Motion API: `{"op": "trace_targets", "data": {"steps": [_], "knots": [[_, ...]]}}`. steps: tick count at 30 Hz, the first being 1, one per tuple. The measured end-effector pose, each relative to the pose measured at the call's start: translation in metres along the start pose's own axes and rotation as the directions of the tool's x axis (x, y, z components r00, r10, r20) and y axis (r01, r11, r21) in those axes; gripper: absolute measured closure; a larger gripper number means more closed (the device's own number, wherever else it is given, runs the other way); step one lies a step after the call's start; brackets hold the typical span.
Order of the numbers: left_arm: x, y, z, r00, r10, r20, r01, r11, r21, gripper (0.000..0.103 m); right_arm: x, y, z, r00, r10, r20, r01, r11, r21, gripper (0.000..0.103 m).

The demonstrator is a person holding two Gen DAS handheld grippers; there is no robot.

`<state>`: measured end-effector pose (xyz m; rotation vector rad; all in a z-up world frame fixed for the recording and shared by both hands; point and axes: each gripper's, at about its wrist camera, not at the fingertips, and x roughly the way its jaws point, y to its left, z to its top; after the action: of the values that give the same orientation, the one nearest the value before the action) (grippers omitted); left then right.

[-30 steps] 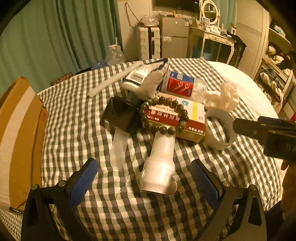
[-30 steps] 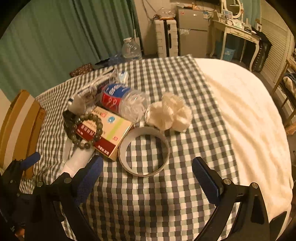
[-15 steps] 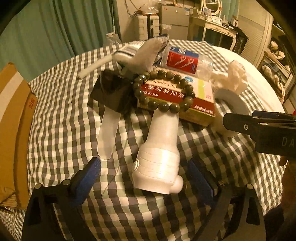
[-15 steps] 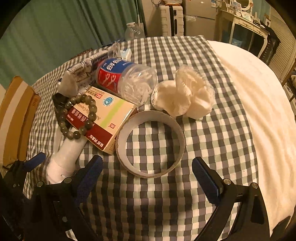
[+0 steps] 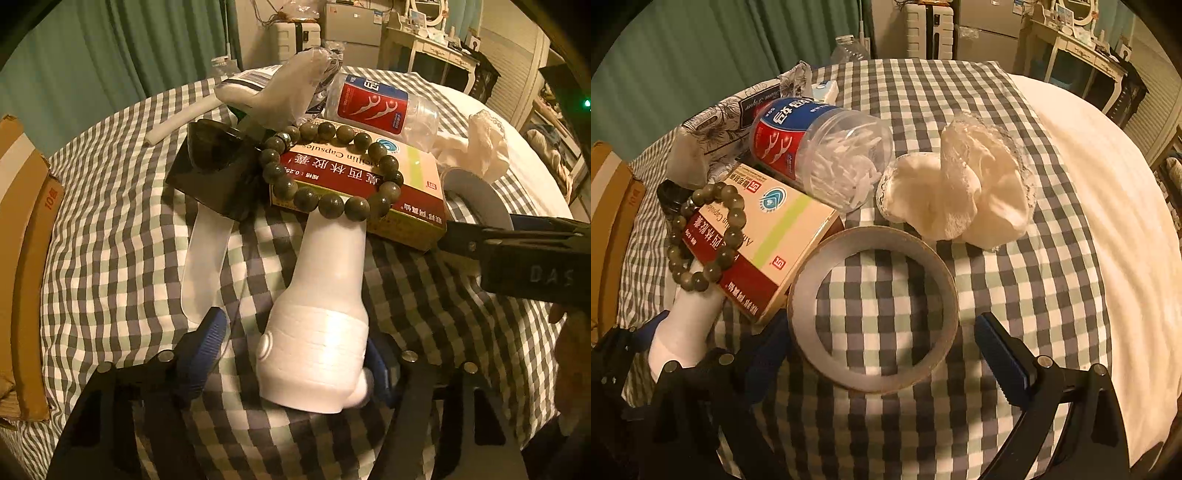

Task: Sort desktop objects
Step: 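Grasp the white spray bottle with the left gripper while the right grasps the tape roll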

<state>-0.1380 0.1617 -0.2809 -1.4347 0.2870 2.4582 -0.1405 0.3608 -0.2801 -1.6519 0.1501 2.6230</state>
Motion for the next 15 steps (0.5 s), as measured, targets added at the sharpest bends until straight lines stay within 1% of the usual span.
{"op": "trace_targets", "data": {"steps": [2, 3, 4, 5, 6, 15], "knots": [[-0.001, 0.001, 0.002, 1.000, -0.002, 0.001, 0.002, 1.000, -0.001, 0.037, 0.003, 0.002, 0.000, 1.000, -0.009, -0.003, 0.009, 1.000, -0.014, 0.010], [-0.001, 0.001, 0.002, 1.000, -0.002, 0.004, 0.002, 1.000, -0.001, 0.040, 0.005, 0.005, -0.001, 1.000, -0.012, -0.009, 0.011, 1.000, -0.027, 0.013], [-0.002, 0.001, 0.002, 1.000, -0.002, 0.007, 0.002, 1.000, 0.000, 0.043, 0.006, 0.006, -0.002, 1.000, -0.009, -0.013, 0.009, 0.999, -0.033, 0.018], [-0.004, 0.001, 0.002, 1.000, 0.001, 0.013, -0.001, 1.000, 0.002, 0.049, 0.007, 0.007, -0.002, 1.000, -0.007, -0.014, 0.007, 0.999, -0.038, 0.020], [-0.005, 0.001, 0.003, 1.000, 0.003, 0.018, -0.003, 1.000, 0.003, 0.055, 0.006, 0.009, -0.003, 1.000, -0.011, -0.010, 0.011, 0.999, -0.047, 0.020], [-0.013, 0.004, 0.006, 1.000, 0.005, 0.021, -0.005, 1.000, -0.014, 0.055, -0.003, -0.001, -0.005, 1.000, -0.002, 0.018, 0.002, 1.000, -0.001, 0.021]]}}
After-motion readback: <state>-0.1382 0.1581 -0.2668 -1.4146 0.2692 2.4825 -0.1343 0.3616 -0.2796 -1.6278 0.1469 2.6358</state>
